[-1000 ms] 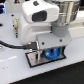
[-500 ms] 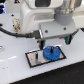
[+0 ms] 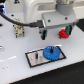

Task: Insert the blue gear onto the right peg, followed by the red gear

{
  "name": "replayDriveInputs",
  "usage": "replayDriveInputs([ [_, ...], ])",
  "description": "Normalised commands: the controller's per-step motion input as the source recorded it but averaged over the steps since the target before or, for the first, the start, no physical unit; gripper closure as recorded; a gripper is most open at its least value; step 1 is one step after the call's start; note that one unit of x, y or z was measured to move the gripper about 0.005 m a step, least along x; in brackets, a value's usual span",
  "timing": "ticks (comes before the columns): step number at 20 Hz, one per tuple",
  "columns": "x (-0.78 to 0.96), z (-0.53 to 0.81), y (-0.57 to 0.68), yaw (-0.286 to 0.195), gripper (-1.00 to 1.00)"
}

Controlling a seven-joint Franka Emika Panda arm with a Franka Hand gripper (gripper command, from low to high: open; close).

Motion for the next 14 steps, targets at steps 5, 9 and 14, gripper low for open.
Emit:
replayDriveInputs([
  [5,-0.50,0.00,0.51,0.000,-1.00],
  [9,-0.37,-0.09,0.44,0.000,-1.00],
  [14,-0.21,-0.15,0.38,0.000,-1.00],
])
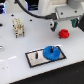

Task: Insert the blue gear onto the right peg, followed by the red gear

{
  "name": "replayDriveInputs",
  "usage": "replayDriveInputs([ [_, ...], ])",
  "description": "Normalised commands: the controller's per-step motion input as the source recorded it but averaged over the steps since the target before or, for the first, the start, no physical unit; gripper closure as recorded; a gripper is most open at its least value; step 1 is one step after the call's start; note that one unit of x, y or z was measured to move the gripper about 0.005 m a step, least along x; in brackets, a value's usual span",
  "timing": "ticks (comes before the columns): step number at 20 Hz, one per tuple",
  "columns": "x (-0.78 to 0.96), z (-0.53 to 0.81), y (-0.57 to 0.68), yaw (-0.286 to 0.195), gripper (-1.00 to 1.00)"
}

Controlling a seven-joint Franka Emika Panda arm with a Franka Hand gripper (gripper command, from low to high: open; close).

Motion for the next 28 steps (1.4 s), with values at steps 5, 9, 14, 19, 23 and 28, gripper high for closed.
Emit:
replayDriveInputs([
  [5,-0.13,-0.32,0.16,0.000,-1.00],
  [9,-0.11,-0.36,-0.01,0.000,-1.00],
  [14,-0.05,-0.35,-0.11,0.000,-1.00],
  [19,-0.16,-0.23,-0.06,0.000,1.00],
  [23,-0.22,-0.10,0.02,0.000,1.00],
  [28,-0.20,-0.05,0.02,0.000,1.00],
])
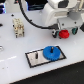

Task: Insert the blue gear onto the right peg, followed by the red gear

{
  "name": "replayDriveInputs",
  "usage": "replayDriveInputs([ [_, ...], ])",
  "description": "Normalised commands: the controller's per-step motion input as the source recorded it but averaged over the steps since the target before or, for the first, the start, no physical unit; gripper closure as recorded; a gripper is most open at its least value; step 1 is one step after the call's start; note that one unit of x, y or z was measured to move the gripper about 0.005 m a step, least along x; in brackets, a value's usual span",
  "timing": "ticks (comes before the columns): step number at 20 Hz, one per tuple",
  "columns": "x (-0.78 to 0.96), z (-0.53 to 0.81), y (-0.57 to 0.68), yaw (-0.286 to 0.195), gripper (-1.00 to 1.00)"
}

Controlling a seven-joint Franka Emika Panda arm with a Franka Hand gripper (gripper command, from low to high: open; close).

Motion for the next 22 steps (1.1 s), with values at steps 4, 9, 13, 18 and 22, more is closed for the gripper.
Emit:
replayDriveInputs([
  [4,-0.16,-0.04,0.01,0.000,1.00],
  [9,-0.11,0.01,0.01,0.000,1.00],
  [13,0.03,0.34,-0.05,0.000,1.00],
  [18,0.21,0.63,-0.07,0.000,1.00],
  [22,0.37,0.62,-0.18,0.000,1.00],
])
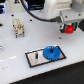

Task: Insert the blue gear onto the right peg, followed by the red gear

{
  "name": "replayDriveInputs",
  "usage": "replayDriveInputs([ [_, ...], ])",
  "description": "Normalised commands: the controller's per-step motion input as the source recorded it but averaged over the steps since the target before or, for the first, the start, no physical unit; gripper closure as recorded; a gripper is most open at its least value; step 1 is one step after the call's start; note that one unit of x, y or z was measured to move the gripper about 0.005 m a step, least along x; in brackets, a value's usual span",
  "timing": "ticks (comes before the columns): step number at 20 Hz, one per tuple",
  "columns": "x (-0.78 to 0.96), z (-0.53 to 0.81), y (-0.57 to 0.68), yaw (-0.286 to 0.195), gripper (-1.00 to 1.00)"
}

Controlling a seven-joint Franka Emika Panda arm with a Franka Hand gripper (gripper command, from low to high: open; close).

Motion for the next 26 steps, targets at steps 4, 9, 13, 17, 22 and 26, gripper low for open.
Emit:
replayDriveInputs([
  [4,0.48,0.50,-0.41,0.000,1.00],
  [9,0.52,0.47,-0.40,0.000,1.00],
  [13,0.55,0.42,-0.36,0.000,1.00],
  [17,0.62,0.32,-0.33,0.000,1.00],
  [22,0.68,0.18,-0.31,0.000,1.00],
  [26,0.72,0.11,-0.27,0.000,1.00],
])
